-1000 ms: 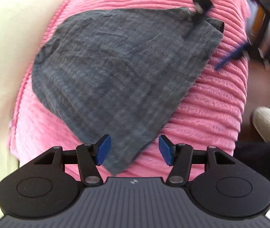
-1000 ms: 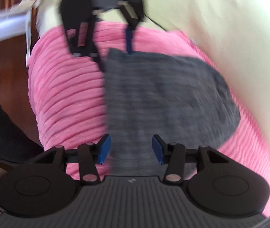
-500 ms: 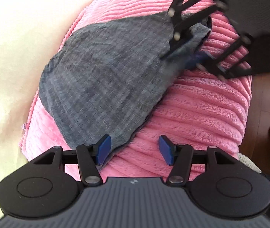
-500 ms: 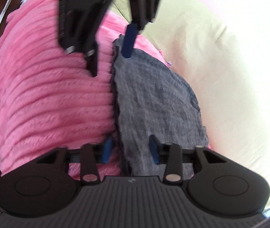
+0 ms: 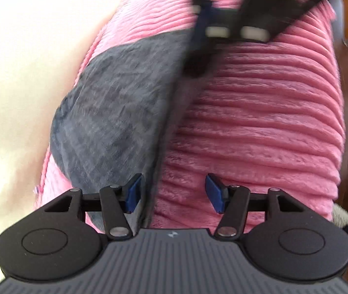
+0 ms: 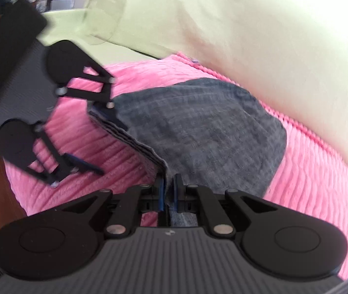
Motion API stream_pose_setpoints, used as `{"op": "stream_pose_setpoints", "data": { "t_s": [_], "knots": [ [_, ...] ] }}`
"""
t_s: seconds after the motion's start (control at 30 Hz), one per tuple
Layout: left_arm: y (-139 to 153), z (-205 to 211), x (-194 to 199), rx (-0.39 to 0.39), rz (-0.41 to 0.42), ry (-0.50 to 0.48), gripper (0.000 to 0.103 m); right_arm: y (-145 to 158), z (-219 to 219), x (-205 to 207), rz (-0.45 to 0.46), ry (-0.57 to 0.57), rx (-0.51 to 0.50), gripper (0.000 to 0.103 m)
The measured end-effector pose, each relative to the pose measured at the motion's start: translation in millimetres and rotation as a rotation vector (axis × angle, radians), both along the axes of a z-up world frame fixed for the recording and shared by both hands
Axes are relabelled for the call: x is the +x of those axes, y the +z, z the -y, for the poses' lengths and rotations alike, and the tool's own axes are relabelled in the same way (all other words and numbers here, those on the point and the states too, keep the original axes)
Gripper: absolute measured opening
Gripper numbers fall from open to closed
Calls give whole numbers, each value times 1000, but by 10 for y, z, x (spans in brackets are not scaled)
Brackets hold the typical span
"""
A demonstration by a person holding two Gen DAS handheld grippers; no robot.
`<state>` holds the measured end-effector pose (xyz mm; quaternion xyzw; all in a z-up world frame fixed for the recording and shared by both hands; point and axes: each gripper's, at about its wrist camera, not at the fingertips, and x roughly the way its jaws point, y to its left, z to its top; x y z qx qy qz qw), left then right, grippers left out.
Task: Fold clothes
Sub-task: 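Grasp the shorts edge with the left gripper while the right gripper folds the other edge over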
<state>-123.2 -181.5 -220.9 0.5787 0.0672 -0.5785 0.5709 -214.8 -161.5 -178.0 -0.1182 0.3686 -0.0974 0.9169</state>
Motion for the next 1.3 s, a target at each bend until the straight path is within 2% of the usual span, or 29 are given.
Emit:
{"op": "stream_pose_setpoints", "data": {
  "t_s": [0.03, 0.07, 0.1, 0.17, 0.2, 0.33, 0.4, 0.43, 0.47, 0.53, 0.6, 0.67, 0.7, 0.77, 0.8, 0.87, 0.97, 1.17, 1.3],
  "knots": [
    [-7, 8, 39, 3, 4, 18, 42, -87, -91, -40, -21, 13, -52, 18],
    [-15, 5, 63, 6, 9, 26, 41, -208, -207, -88, -49, 23, -134, 29],
    [-21, -4, 73, 4, 13, 28, 41, -281, -267, -107, -69, 29, -183, 46],
    [-39, -26, 62, 0, 37, 22, 41, -531, -480, -304, -122, 71, -356, 48],
    [-51, -37, 51, -2, 50, 18, 41, -608, -557, -406, -114, 91, -421, 48],
    [-144, -68, -3, -5, 96, 5, 40, -655, -639, -595, -70, 92, -493, 46],
    [-199, -84, -58, 1, 129, -19, 35, -679, -638, -608, -56, 101, -519, 44],
    [-232, -95, -100, 12, 155, -43, 30, -668, -592, -586, -57, 115, -498, 28],
    [-251, -94, -127, 23, 173, -59, 24, -613, -510, -545, -75, 136, -425, 15],
    [-206, -64, -123, 55, 162, -62, 21, -495, -387, -514, -90, 144, -329, 7],
    [-131, -25, -82, 82, 143, -50, 18, -241, -158, -512, -91, 129, -177, 6],
    [-25, 39, -12, 116, 129, -31, 13, -69, -18, -499, -103, 140, -97, 6],
    [23, 79, 34, 131, 134, -22, 13, 16, 50, -492, -109, 146, -59, 6],
    [158, 181, 155, 159, 133, -15, 13, 263, 337, -408, -135, 156, 81, 6],
    [270, 260, 235, 170, 112, -14, 13, 313, 431, -363, -144, 156, 113, 6],
    [447, 412, 382, 183, 79, -12, 13, 523, 812, -196, -164, 148, 239, 6],
    [693, 702, 667, 182, 32, -12, 13, 765, 1340, 77, -177, 125, 343, 6],
    [1005, 1448, 1273, 159, -25, -31, 13, 995, 2364, 709, -194, 23, 427, 6],
    [999, 1904, 1576, 197, -35, -68, 14, 951, 2905, 1080, -212, -27, 461, 6]
  ]
}}
